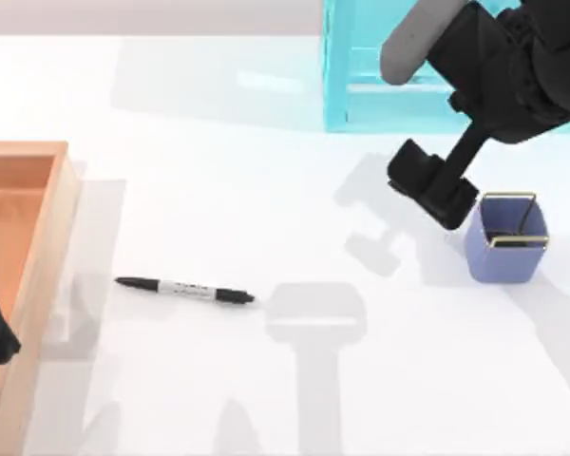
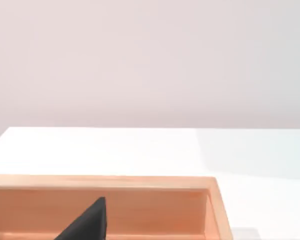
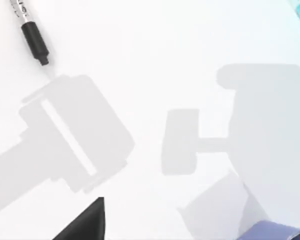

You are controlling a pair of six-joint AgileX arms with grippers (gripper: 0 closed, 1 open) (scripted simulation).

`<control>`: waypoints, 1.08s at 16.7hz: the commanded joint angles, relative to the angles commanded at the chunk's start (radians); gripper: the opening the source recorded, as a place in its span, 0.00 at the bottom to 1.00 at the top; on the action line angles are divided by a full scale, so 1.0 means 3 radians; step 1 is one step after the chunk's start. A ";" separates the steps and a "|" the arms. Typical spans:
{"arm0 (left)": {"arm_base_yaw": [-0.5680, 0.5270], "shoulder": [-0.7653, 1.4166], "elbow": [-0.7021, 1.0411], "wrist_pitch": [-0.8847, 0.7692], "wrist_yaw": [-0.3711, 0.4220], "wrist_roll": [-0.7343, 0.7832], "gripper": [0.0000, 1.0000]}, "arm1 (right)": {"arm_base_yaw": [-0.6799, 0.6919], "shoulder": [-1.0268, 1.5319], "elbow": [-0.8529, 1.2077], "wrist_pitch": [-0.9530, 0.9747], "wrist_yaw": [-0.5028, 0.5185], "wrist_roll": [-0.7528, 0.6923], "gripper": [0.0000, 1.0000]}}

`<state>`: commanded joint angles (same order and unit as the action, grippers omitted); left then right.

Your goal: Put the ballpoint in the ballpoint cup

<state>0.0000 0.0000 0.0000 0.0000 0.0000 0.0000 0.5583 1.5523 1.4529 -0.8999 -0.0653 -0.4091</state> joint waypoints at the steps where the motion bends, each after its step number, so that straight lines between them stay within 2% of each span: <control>1: 0.0000 0.0000 0.0000 0.0000 0.0000 0.0000 1.00 | 0.0102 0.0317 0.0372 -0.0152 -0.0013 -0.0046 1.00; 6: 0.0000 0.0000 0.0000 0.0000 0.0000 0.0000 1.00 | 0.0542 0.1816 0.2091 -0.0872 -0.0042 -0.0219 1.00; 10: 0.0000 0.0000 0.0000 0.0000 0.0000 0.0000 1.00 | 0.0787 0.2809 0.3139 -0.1346 -0.0034 -0.0293 1.00; 14: 0.0000 0.0000 0.0000 0.0000 0.0000 0.0000 1.00 | 0.0929 0.3470 0.3777 -0.1654 -0.0015 -0.0324 1.00; 18: 0.0000 0.0000 0.0000 0.0000 0.0000 0.0000 1.00 | 0.0962 0.3645 0.3935 -0.1734 -0.0009 -0.0328 1.00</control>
<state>0.0000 0.0000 0.0000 0.0000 0.0000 0.0000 0.8468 2.6457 2.6333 -1.4200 -0.0679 -0.5075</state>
